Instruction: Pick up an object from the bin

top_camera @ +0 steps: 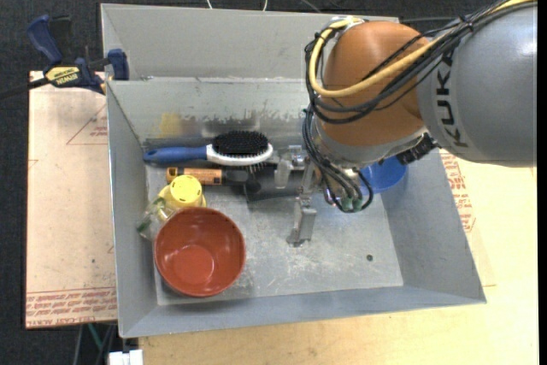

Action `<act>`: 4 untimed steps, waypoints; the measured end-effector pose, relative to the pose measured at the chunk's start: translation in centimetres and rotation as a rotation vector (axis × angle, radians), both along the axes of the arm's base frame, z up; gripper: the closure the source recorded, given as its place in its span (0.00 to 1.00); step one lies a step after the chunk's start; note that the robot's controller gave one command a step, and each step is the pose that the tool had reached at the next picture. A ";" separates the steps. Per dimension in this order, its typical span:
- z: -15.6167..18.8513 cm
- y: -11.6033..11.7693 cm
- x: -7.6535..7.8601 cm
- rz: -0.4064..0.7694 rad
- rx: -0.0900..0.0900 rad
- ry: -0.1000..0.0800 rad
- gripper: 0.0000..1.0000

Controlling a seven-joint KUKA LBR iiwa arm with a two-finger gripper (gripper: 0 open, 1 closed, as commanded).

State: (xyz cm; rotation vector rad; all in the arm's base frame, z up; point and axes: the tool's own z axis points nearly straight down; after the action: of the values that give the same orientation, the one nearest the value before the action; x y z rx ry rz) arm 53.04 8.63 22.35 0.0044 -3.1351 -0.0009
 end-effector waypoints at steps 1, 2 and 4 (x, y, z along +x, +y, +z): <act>0.4 -0.1 0.2 -0.003 0.001 -0.008 0.00; -13.1 -2.3 8.3 0.021 0.000 -0.009 0.00; -15.0 -2.5 9.2 0.013 0.001 -0.008 0.00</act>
Offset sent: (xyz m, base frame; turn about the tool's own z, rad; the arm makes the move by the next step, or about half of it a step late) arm 0.0925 -0.0260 -0.1535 -0.0267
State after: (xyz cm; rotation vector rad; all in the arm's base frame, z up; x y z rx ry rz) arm 62.23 6.13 7.32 0.0248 -3.1434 -0.0018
